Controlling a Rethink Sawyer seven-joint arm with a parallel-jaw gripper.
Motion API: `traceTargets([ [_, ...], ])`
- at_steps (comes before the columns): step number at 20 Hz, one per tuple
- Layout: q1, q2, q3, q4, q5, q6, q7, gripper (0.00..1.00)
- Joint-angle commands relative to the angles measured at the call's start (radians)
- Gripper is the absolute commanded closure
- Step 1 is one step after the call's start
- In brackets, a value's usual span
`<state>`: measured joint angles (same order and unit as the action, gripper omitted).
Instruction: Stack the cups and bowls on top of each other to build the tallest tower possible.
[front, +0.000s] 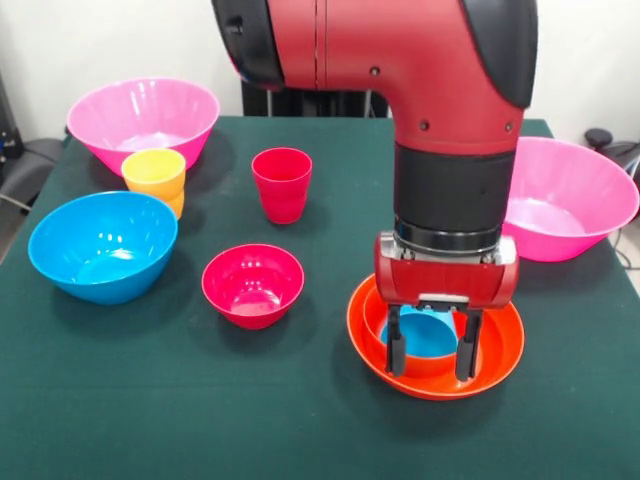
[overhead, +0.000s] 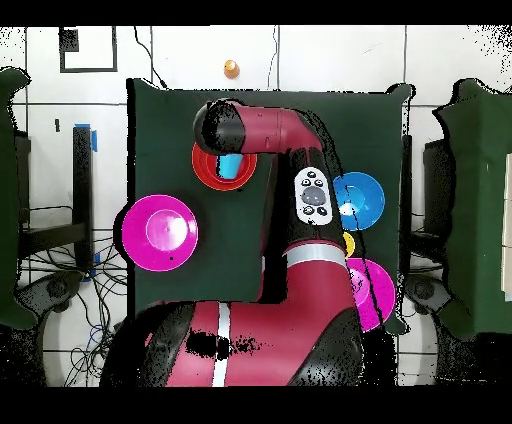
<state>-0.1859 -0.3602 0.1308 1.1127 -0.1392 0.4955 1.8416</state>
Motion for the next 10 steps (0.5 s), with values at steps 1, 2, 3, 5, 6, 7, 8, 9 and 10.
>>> traceTargets([
  [1,0.002,0.019,0.070,0.073,0.050,0.189,0.052,0.00],
  [2,0.002,0.017,0.071,0.079,0.058,0.204,0.055,0.00],
  [3,0.006,0.015,0.064,0.082,0.065,0.206,0.069,0.00],
  [5,0.017,0.005,0.046,0.083,0.079,0.234,0.095,0.00],
  [6,0.029,-0.003,0.027,0.078,0.081,0.259,0.110,0.00],
  [7,0.039,-0.013,0.013,0.075,0.086,0.290,0.122,0.00],
  [8,0.046,-0.024,0.006,0.073,0.093,0.320,0.132,0.00],
  [9,0.054,-0.034,-0.002,0.074,0.100,0.345,0.143,0.00],
  [10,0.060,-0.039,-0.008,0.074,0.108,0.360,0.155,0.00],
])
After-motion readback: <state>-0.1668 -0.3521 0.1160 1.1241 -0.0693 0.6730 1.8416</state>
